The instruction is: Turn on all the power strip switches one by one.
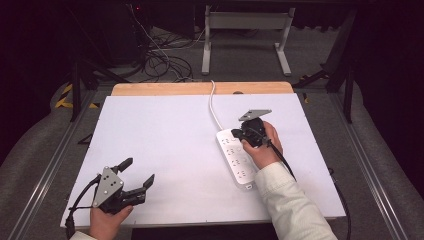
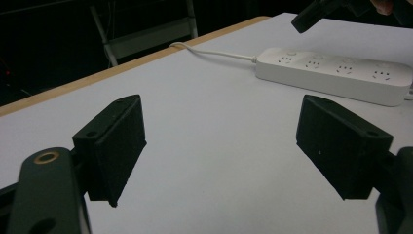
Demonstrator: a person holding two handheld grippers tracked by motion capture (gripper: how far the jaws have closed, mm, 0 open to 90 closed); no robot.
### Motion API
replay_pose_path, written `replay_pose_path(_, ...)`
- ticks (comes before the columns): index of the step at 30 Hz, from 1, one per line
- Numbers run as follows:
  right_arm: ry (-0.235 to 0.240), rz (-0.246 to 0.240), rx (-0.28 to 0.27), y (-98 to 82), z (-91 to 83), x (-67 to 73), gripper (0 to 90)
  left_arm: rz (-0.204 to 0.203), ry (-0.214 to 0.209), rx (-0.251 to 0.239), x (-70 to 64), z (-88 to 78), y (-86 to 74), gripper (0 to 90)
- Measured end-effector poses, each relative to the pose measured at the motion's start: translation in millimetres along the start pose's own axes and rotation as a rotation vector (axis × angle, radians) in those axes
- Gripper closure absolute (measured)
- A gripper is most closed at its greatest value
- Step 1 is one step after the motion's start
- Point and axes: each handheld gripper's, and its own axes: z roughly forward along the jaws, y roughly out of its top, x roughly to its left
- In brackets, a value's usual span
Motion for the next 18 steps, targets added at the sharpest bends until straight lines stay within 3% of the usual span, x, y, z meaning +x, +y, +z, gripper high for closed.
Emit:
replay_pose_path(6, -0.007, 0.012, 0.037, -2.4, 13.9, -4.4, 90.0, 0.006, -0.002, 0.002, 0.5, -0.8, 0.1, 18.4)
replay_pose_path(18, -0.014, 0.013, 0.082, -6.0, 24.4, -7.0, 90.0, 0.005, -0.003, 0.000, 0.2, -0.5, 0.0, 18.5)
